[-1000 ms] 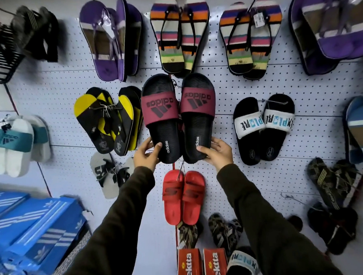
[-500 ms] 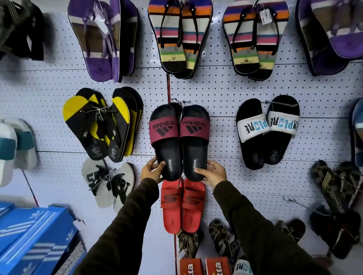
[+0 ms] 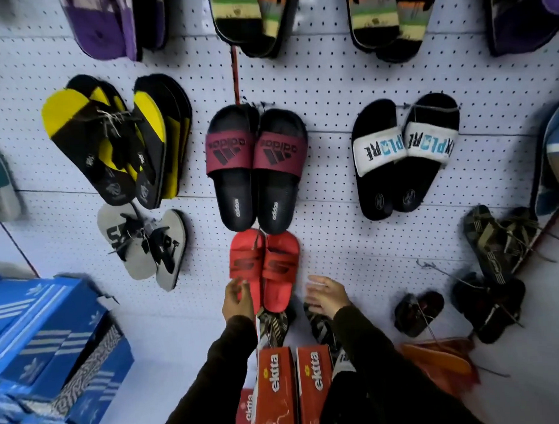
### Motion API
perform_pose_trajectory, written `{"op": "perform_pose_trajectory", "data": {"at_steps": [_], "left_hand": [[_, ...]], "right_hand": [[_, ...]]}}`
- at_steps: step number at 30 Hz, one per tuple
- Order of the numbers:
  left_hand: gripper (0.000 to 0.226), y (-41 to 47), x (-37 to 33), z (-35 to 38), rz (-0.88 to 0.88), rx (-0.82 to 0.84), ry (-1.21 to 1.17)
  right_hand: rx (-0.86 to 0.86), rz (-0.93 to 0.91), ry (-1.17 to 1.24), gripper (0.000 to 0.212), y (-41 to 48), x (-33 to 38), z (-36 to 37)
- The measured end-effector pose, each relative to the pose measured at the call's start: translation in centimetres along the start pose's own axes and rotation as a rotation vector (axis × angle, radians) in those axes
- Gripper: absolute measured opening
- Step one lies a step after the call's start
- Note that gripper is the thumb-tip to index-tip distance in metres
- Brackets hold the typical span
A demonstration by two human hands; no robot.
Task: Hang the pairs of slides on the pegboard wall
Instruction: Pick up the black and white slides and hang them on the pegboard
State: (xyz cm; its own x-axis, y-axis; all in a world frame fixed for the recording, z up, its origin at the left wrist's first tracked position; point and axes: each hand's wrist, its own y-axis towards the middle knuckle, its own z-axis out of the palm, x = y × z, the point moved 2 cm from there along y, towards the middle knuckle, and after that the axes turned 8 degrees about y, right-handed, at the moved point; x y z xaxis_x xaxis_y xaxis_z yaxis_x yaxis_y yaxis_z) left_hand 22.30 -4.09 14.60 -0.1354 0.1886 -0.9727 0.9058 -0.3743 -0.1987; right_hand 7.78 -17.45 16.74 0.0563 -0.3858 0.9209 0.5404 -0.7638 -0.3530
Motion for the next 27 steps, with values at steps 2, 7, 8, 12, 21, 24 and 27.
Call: {"op": "perform_pose_trajectory", "data": {"at_steps": [2,7,8,12,21,24,27], "left_hand": [[0.033,-1.8,3.7,1.2,-0.05,0.069,0.116],[0.036,-6.5,10.8,4.5,-0.188,0.283,0.365],[0.039,-7.1,11.9,5.3,-0.218,0.358,0.418],[0.047,-9.2,16.0,9.0,-0.304,0.622,0.609],[0.063,-10.2,21.6,13.9,-0.373,0.683,0.82],[0.056,-10.4,21.4,13.9,-0.375,0.686,0.841],[0.048,-11.1,21.5,13.7,-0.392,0.702,0.813]], "right_hand": [[-0.067,0.059,-0.053,0.04,-0.2,-3.4,-3.5],[-0.456,0.181,-0.197,0.034,-1.8,-12.7,-13.6],[-0.455,0.208,-0.273,0.024,-1.7,-15.1,-15.6],[-0.476,0.495,-0.316,0.083,-2.7,-22.5,-21.2],[-0.354,0.695,0.006,0.052,-6.6,-24.8,-20.5],[-0.398,0.629,0.039,0.049,-6.8,-25.2,-21.4],[-0.405,0.618,0.128,0.047,-7.8,-24.6,-22.0]]}}
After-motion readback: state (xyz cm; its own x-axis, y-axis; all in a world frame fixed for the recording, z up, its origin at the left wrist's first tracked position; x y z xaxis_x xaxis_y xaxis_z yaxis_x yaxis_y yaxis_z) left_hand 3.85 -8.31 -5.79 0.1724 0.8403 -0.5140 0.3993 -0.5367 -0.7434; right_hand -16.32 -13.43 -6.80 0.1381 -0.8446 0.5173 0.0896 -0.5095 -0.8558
